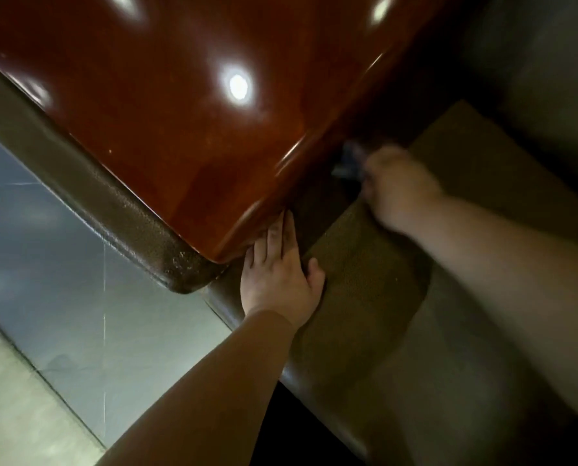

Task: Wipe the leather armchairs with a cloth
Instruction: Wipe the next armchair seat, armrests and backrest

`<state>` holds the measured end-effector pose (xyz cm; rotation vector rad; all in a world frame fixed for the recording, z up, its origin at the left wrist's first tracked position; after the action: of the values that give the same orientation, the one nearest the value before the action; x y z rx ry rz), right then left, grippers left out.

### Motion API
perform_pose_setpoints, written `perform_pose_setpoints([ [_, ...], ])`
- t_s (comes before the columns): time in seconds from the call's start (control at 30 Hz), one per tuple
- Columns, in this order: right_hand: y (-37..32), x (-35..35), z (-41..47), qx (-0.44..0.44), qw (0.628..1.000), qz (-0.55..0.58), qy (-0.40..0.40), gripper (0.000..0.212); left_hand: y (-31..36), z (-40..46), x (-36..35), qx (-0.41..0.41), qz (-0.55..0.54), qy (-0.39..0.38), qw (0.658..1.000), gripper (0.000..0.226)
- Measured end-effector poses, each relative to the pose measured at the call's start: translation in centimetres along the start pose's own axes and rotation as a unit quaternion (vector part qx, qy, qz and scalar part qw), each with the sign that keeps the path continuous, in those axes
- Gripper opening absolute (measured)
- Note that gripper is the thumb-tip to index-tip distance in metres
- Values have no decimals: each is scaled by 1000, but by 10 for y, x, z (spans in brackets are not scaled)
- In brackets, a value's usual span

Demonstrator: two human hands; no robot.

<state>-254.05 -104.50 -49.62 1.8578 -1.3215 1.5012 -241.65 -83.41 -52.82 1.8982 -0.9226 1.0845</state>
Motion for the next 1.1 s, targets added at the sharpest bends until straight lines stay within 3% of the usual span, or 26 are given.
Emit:
perform_pose_setpoints([
  [0.1, 55, 15, 46, -158, 987, -2, 19, 53, 1, 3, -7, -9, 12, 35, 999, 82],
  [0.17, 45, 8, 55, -188, 982, -10, -12, 61, 1, 5, -11, -12, 23, 46, 999, 83],
  [0.33, -80, -30, -51, 68, 997, 43, -14, 65, -2, 4, -7, -11, 48, -8, 999, 83],
  [0.4, -86, -32, -76, 164, 984, 68, -35, 63, -3, 2, 1, -6, 28, -23, 999, 82],
  [0.43, -75, -28, -79, 172, 981, 73, -47, 62, -3, 2, 5, -10, 21, -27, 999, 82],
  [0.5, -46, -19, -76, 115, 991, 60, -35, 64, -5, 1, 9, -33, 22, -37, 999, 82],
  [0.6, 0, -3, -41, -86, 993, 58, 48, 64, -21, -12, 10, -67, 39, -57, 995, 82],
  [0.7, -21, -7, 5, -183, 981, 62, -2, 63, -36, -24, 11, -85, 65, -59, 992, 82],
  [0.83, -119, -36, -54, -3, 996, 82, 31, 56, -57, -42, 14, -103, 79, -86, 988, 83],
  [0.93, -122, -36, -105, 180, 980, 65, -45, 60, -74, -59, 24, -151, 109, -94, 978, 82],
  [0.97, -109, -36, -106, 206, 975, 41, -79, 62, -79, -65, 26, -158, 106, -100, 977, 82],
  [1.03, -75, -30, -91, 157, 984, 9, -85, 64, -86, -73, 26, -141, 89, -103, 981, 82],
  [1.1, -40, -16, -63, 14, 999, 26, -16, 60, -84, -82, 23, -95, 78, -84, 989, 79],
])
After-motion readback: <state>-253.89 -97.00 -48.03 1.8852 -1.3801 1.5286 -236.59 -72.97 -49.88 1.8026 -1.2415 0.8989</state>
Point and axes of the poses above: each hand's wrist, its own z-axis towards the middle knuckle, its own x-axis out of the back of the hand, y = z × x, the point moved 4 cm from there along z, towards the middle knuckle
